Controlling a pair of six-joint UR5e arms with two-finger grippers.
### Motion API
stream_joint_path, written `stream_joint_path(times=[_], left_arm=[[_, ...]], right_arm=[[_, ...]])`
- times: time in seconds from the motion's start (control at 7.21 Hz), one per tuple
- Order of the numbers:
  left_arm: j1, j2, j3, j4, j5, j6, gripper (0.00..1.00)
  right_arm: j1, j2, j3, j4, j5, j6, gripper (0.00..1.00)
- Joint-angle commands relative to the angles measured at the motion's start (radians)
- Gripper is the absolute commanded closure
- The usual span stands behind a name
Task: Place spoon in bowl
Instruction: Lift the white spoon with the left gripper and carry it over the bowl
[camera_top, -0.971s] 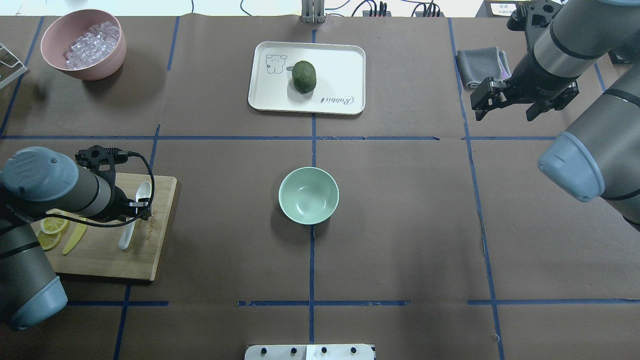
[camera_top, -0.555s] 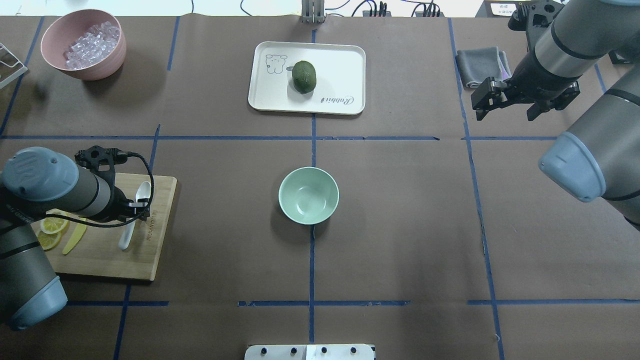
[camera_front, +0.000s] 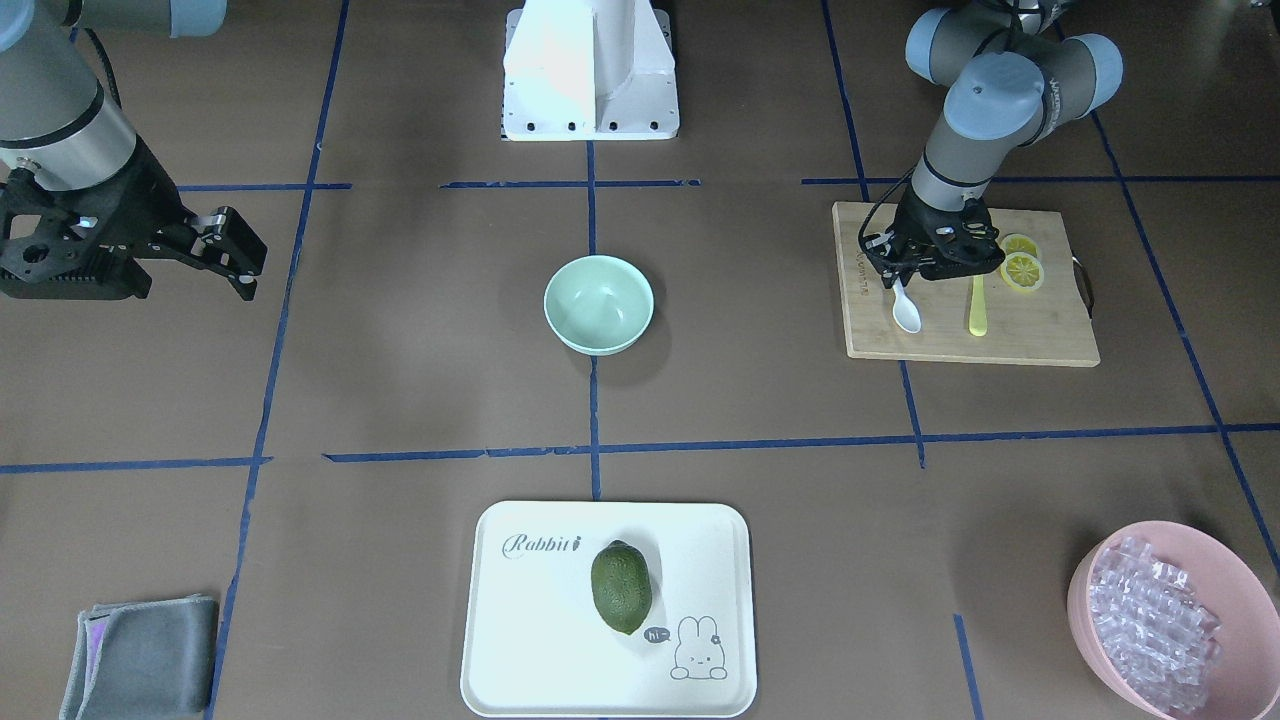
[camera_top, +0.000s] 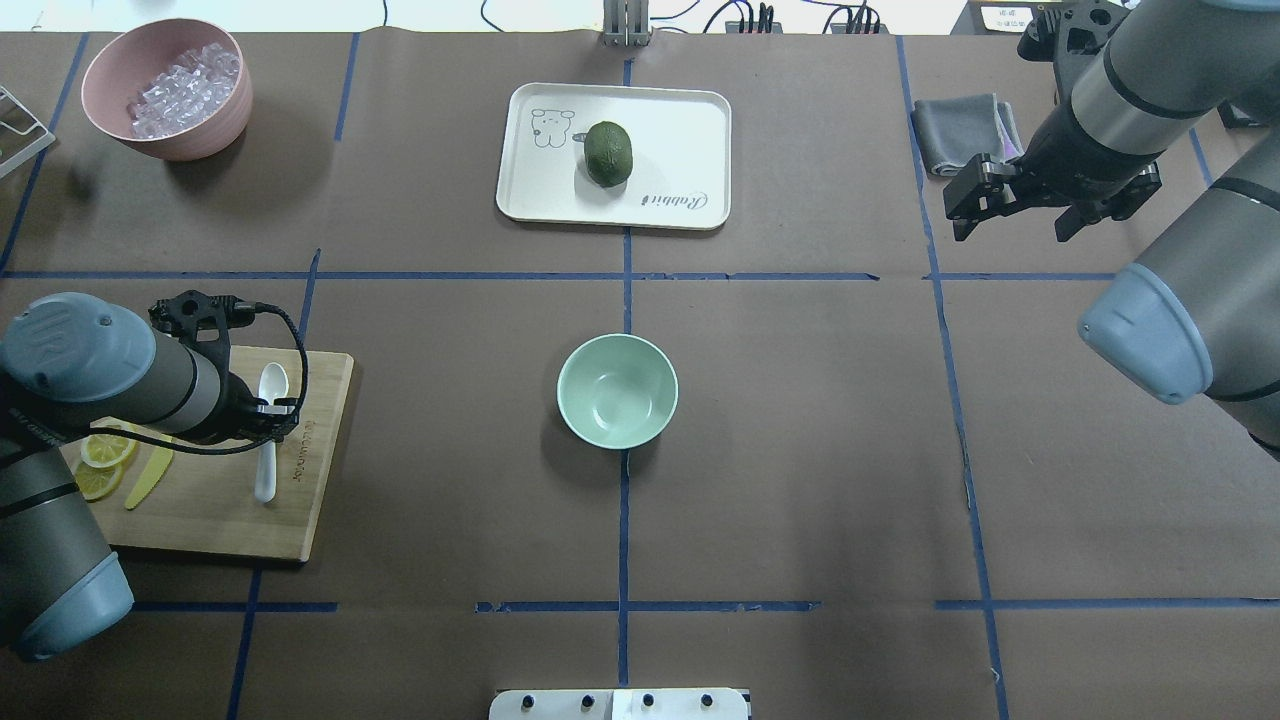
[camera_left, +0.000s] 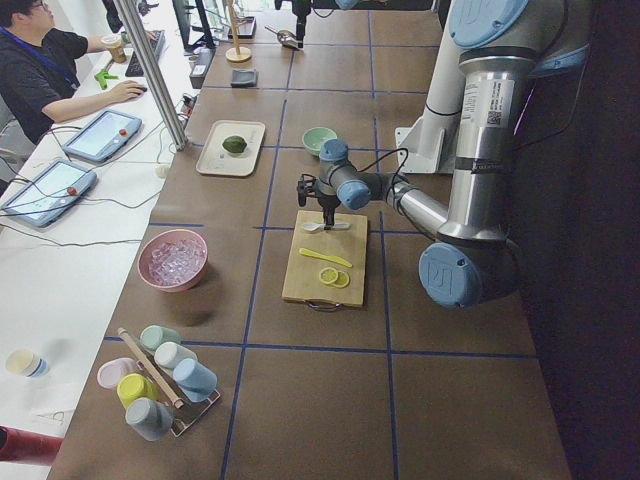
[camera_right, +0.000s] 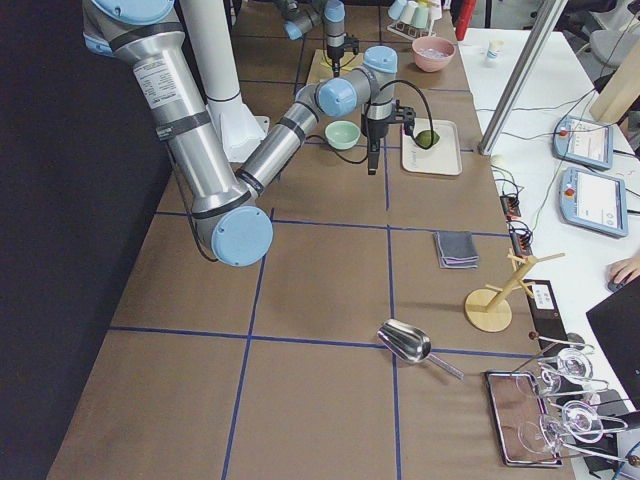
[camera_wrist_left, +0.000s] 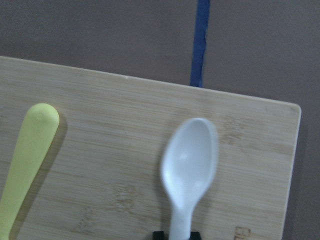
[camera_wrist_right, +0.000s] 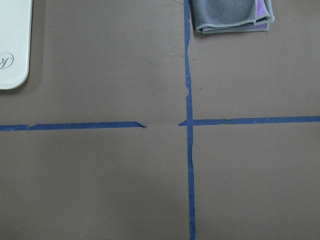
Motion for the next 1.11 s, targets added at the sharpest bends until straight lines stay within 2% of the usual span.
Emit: stream_joint_path(times=[0.0,0.14,0.28,0.42,0.55,0.69,0.83,0.97], left_arm=[[-0.005,0.000,-0.010,0.002,-0.002,0.000,1.00],[-0.009,-0.006,-0.032,0.012,-0.003,-0.001,1.00],[-0.022,-0.027,-0.066,0.044,-0.056,-0.008,1.00],[-0.037,-0.091,-0.098,0.111,-0.107,-0.032,1.00],[-0.034,-0.200,-0.099,0.182,-0.118,-0.113,1.00],[-0.028,-0.347,-0.089,0.324,-0.129,-0.159,1.00],[-0.017,-0.427,-0.085,0.395,-0.129,-0.202,1.00],[0.041,-0.469,-0.056,0.382,-0.123,-0.268,1.00]], right_arm=[[0.000,0.000,-0.001,0.000,0.000,0.000,0.00],[0.000,0.000,0.001,0.000,0.000,0.000,0.00],[0.002,-0.002,0.001,0.000,0.002,-0.002,0.00],[0.007,-0.002,0.004,0.000,0.002,-0.002,0.00],[0.013,-0.005,0.004,0.000,0.002,-0.006,0.00],[0.013,-0.009,0.004,0.000,0.002,-0.009,0.00],[0.014,-0.012,0.004,0.000,0.002,-0.011,0.00],[0.031,-0.037,0.004,0.009,0.002,-0.029,0.00]])
